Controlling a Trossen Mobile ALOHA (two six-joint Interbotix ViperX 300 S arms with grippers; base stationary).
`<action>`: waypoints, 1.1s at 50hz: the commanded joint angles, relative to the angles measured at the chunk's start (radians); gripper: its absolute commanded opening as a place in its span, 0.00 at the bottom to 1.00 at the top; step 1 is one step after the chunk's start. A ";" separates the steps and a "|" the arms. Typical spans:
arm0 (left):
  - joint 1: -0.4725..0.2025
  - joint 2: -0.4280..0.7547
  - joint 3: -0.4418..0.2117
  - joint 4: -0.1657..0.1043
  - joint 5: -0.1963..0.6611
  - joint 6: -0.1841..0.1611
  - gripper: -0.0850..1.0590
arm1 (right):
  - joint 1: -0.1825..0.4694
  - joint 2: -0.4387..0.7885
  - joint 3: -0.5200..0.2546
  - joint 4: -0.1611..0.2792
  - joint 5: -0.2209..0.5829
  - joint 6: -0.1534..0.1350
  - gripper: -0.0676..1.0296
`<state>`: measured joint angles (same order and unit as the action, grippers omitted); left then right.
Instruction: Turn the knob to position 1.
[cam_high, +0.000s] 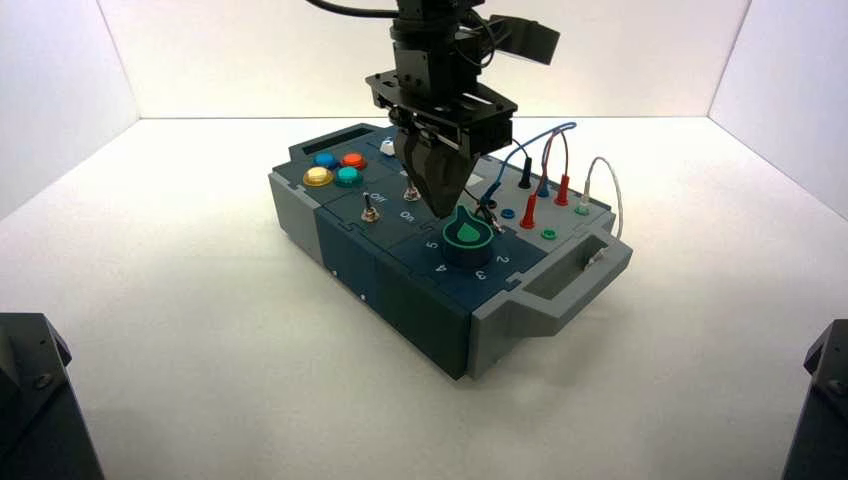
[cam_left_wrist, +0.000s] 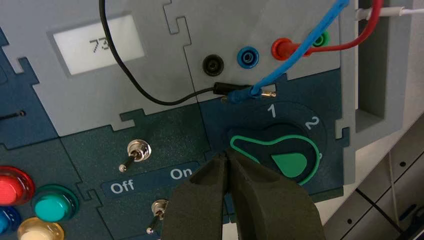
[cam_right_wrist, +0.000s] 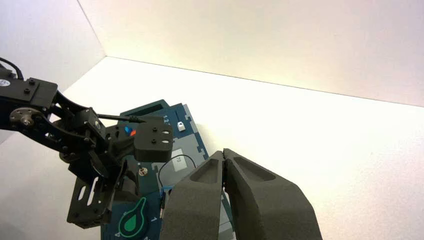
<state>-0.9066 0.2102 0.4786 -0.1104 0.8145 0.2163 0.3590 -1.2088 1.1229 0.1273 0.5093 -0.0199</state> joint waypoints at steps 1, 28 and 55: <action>-0.005 -0.017 -0.028 -0.003 0.003 0.006 0.05 | -0.005 0.008 -0.025 0.005 -0.012 0.003 0.04; -0.021 -0.009 -0.038 -0.003 0.008 0.014 0.05 | -0.006 0.008 -0.025 0.006 -0.012 0.005 0.04; -0.038 0.009 -0.058 -0.005 0.009 0.026 0.05 | -0.006 0.008 -0.025 0.008 -0.012 0.006 0.04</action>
<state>-0.9388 0.2378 0.4433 -0.1120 0.8237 0.2347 0.3590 -1.2088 1.1229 0.1319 0.5093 -0.0184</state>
